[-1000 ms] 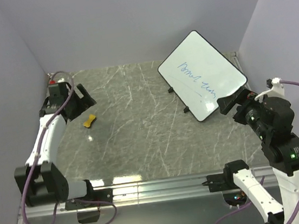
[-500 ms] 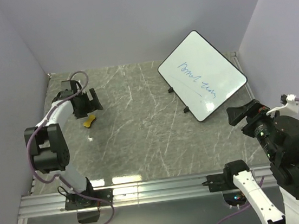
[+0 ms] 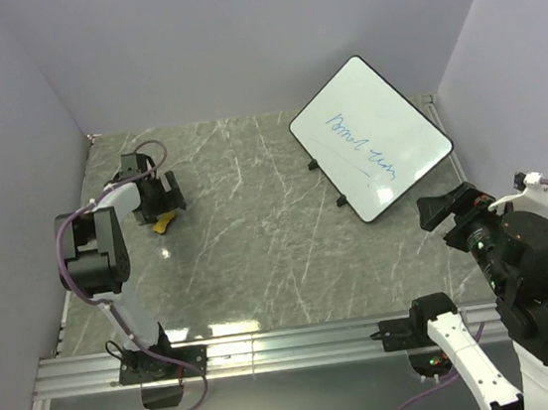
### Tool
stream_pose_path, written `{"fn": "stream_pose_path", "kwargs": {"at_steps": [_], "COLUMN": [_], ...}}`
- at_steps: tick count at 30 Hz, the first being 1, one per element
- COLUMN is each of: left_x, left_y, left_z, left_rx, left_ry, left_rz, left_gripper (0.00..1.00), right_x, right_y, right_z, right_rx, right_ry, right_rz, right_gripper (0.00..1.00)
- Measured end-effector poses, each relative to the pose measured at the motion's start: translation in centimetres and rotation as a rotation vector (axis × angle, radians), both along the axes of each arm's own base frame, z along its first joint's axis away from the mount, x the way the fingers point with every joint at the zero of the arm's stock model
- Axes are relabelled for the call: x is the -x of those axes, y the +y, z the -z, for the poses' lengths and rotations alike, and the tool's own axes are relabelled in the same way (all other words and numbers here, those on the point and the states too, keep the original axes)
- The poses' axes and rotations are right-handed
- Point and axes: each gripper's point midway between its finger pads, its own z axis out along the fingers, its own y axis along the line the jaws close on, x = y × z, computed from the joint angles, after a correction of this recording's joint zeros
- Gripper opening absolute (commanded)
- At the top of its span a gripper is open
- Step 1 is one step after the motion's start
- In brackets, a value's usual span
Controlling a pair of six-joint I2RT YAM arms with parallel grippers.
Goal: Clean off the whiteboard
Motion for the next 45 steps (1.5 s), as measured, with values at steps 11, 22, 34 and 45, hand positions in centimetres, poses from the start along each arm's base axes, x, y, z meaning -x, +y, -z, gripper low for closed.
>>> {"fn": "stream_pose_path", "kwargs": {"at_steps": [11, 22, 34, 45], "left_x": [0.6, 3.0, 4.3, 4.6], "left_y": [-0.8, -2.9, -2.8, -2.9], "left_z": [0.4, 0.7, 1.4, 1.1], "left_rx": [0.055, 0.048, -0.04, -0.065], "left_ry": [0.018, 0.083, 0.132, 0.128], "left_rz": [-0.028, -0.024, -0.065, -0.059], "left_gripper": [0.99, 0.92, 0.38, 0.0], "right_x": [-0.2, -0.3, -1.4, -10.0], "right_y": [0.0, -0.7, -1.4, 1.2], "right_z": [0.2, 0.5, -0.4, -4.7], "right_rx": [0.011, 0.045, 0.12, 0.117], "right_ry": [0.002, 0.003, -0.007, -0.008], "right_rz": [-0.001, 0.021, 0.035, -0.055], "right_gripper": [1.0, 1.0, 0.97, 0.86]}}
